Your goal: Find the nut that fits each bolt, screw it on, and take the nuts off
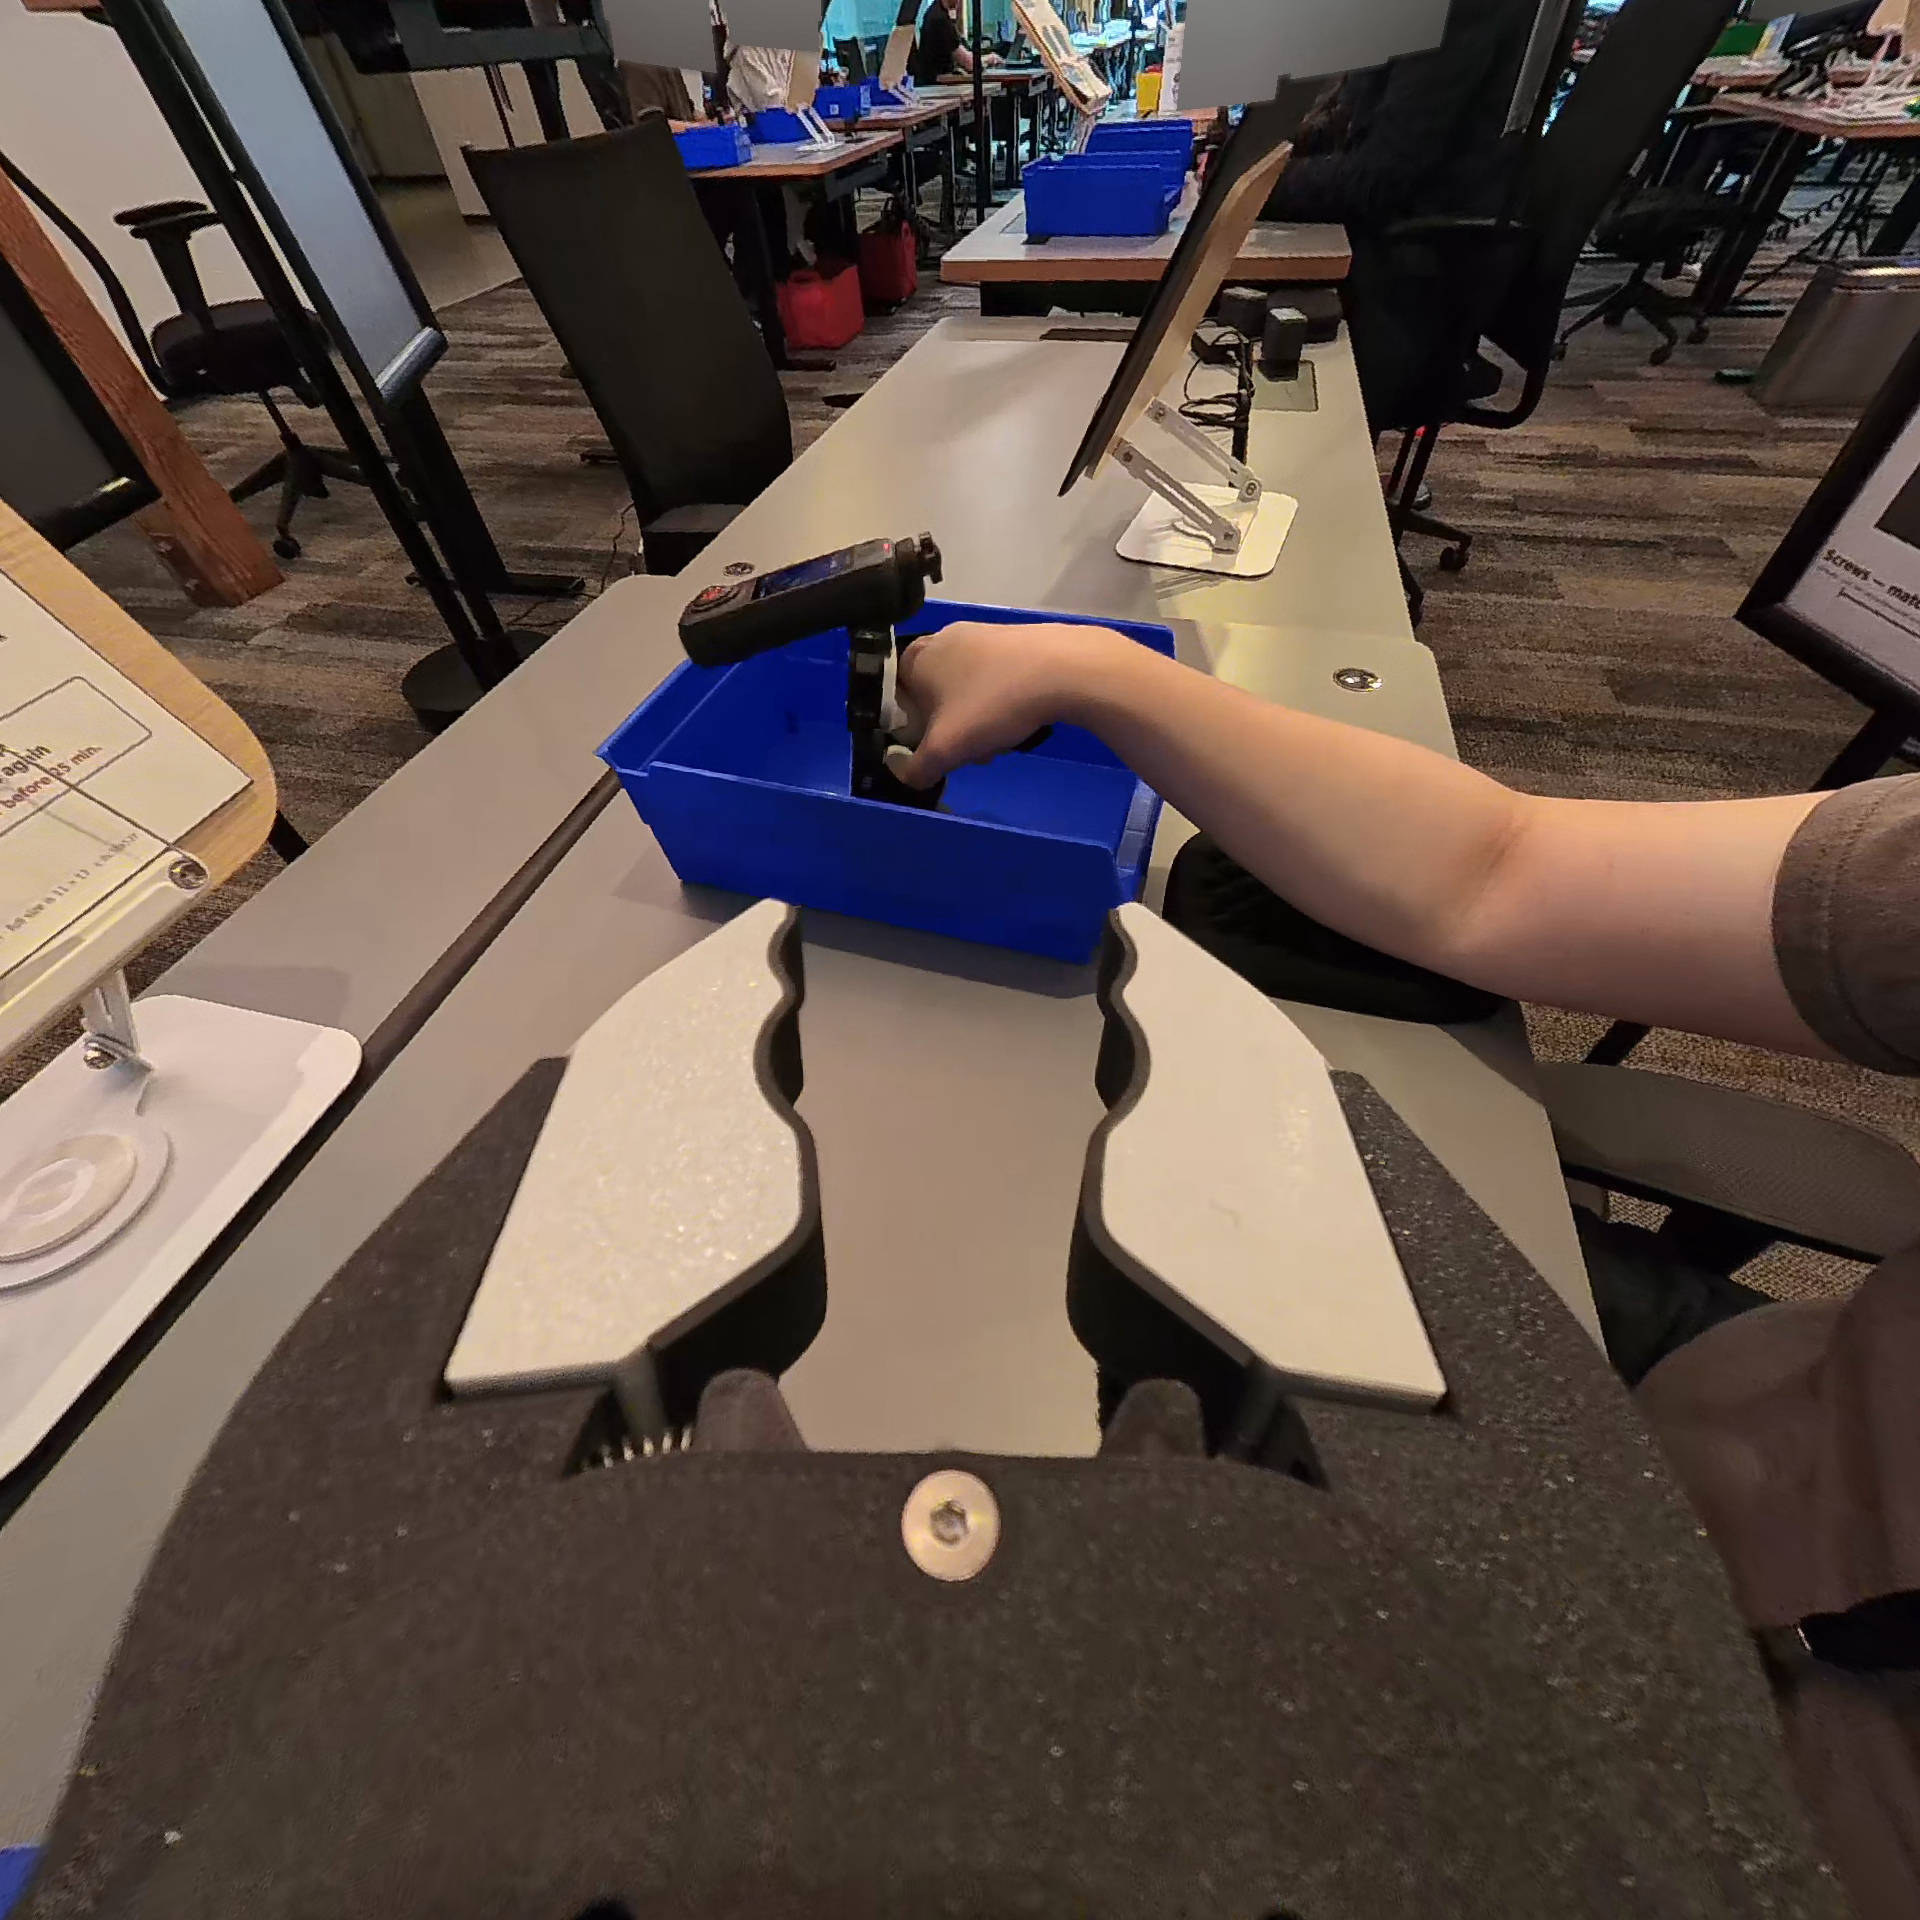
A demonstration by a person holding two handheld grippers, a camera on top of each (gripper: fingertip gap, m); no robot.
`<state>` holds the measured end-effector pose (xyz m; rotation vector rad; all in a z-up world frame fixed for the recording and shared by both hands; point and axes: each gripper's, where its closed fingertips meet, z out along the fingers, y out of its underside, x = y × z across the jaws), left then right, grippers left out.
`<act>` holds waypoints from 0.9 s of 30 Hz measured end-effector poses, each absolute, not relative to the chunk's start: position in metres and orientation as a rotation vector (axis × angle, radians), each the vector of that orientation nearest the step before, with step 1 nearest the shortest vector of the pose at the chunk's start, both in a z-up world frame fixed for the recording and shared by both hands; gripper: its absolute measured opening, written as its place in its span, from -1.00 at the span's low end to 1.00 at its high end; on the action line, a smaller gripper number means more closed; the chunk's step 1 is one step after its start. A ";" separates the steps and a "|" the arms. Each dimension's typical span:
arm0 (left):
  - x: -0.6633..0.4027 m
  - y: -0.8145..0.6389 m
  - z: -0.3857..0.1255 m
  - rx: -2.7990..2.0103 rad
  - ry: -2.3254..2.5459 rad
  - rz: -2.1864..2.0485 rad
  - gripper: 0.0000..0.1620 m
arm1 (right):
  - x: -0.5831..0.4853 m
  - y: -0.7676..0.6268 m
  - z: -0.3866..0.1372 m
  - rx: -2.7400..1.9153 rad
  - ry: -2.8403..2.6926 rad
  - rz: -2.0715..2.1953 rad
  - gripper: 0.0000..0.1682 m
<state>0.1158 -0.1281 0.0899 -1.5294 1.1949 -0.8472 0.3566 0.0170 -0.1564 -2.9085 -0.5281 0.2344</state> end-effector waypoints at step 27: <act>-0.161 -0.018 0.015 -2.353 0.500 -0.196 -0.80 | 0.318 -0.003 0.000 -2.376 -0.718 0.101 -0.84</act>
